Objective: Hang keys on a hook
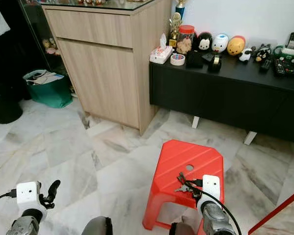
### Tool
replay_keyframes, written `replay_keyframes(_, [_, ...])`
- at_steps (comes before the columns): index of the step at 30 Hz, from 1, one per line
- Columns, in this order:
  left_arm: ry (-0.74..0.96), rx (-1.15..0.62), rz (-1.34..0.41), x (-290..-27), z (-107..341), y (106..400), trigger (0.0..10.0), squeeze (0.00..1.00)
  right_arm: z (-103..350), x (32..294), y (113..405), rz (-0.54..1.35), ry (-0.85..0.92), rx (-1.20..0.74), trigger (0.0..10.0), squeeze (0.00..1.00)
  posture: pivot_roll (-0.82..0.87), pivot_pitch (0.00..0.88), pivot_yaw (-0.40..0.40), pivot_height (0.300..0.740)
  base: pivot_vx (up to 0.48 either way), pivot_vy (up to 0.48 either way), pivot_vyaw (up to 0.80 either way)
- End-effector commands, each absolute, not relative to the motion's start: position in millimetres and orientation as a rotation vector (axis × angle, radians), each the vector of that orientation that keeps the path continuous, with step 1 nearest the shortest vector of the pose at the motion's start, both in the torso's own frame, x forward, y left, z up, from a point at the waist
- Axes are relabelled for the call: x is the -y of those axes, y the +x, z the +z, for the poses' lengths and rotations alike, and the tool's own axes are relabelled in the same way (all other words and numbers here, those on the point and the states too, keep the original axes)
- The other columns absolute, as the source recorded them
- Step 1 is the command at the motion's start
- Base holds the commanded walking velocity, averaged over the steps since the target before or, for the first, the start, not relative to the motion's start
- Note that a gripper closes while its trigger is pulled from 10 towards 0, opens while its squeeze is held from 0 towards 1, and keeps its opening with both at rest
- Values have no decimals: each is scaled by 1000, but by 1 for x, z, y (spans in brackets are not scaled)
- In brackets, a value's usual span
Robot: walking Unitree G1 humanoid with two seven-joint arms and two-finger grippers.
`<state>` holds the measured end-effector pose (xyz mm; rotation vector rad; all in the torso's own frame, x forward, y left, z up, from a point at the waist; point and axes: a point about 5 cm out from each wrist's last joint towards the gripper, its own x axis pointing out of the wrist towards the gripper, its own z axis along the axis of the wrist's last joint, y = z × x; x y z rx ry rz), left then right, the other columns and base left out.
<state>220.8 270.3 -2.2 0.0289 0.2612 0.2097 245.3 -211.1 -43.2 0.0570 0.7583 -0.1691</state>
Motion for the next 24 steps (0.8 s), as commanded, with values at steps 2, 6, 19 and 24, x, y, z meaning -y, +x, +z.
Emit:
replay_keyframes(2, [52,-273,196,-273,-2,218,10000,0,-42,206,249,-165,78,-762,10000,0,76,61,19,620,0,0,0])
replay_keyframes(6, [56,-274,194,-273,-2,217,10000,0,-42,204,250,-164,80,-763,10000,0,77,67,22,620,0,0,0])
replay_keyframes(19, [64,-286,190,-272,-3,214,10000,0,-39,210,252,-187,75,-749,10000,0,80,77,21,620,0,0,0])
replay_keyframes(24, [65,-289,190,-272,-3,214,10000,0,-38,210,254,-186,77,-743,10000,0,78,74,23,620,0,0,0])
